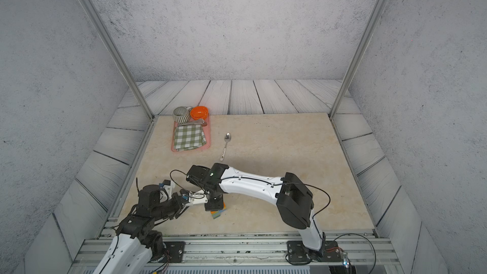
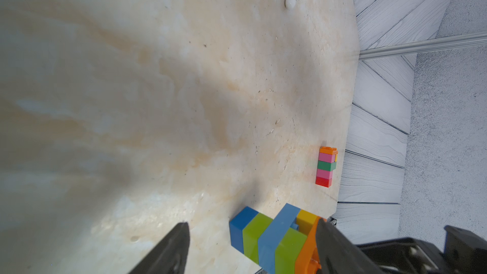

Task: Assemble the letter p with lego
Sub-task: Pick up the lego brick from the center of the board.

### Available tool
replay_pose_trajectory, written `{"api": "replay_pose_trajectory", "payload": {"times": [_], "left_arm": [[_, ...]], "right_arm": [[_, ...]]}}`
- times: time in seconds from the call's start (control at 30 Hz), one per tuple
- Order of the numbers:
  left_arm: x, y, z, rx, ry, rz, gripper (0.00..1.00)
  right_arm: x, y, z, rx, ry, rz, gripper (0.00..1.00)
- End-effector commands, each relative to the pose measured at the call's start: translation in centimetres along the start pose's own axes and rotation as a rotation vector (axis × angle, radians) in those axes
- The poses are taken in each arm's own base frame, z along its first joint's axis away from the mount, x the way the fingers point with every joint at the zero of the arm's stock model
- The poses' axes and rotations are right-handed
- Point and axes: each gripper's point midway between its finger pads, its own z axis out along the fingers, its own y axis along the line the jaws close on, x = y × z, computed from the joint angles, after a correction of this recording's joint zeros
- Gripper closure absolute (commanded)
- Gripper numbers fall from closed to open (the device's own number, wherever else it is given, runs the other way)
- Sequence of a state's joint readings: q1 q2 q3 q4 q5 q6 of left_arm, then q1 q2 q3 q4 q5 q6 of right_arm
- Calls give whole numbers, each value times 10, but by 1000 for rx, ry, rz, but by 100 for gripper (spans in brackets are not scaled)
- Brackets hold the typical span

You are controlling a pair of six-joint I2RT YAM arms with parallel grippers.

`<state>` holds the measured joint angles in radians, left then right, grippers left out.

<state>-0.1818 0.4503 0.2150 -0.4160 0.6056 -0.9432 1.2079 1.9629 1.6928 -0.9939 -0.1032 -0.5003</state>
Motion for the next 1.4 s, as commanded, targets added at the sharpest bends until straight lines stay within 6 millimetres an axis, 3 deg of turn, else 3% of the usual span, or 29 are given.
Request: {"api": "replay_pose_trajectory", "payload": {"times": [0.0, 0.13, 0.4, 0.73, 0.93, 1.07, 1.23, 1.37], "left_arm": [[1, 2, 0, -8, -1, 9, 21], [1, 2, 0, -9, -2, 9, 21], [-3, 8, -2, -42, -27, 12, 20], [-5, 9, -2, -57, -34, 19, 20], [-6, 9, -2, -61, -36, 25, 20], [-7, 9, -2, -64, -39, 33, 20], [-9, 7, 0, -53, -33, 38, 20], [-11, 0, 2, -26, -26, 49, 20]], "right_arm": [[-5, -4, -33, 66, -42, -13, 60], [-4, -2, -38, 48, -76, -42, 46], [7, 19, -14, -73, -99, -128, 32], [12, 11, 19, -83, -31, -129, 28], [16, 16, 34, -139, 12, -119, 42], [17, 18, 34, -163, 20, -110, 63], [21, 19, 19, -214, 15, -78, 78], [39, 25, 2, -345, 38, -2, 85]]}}
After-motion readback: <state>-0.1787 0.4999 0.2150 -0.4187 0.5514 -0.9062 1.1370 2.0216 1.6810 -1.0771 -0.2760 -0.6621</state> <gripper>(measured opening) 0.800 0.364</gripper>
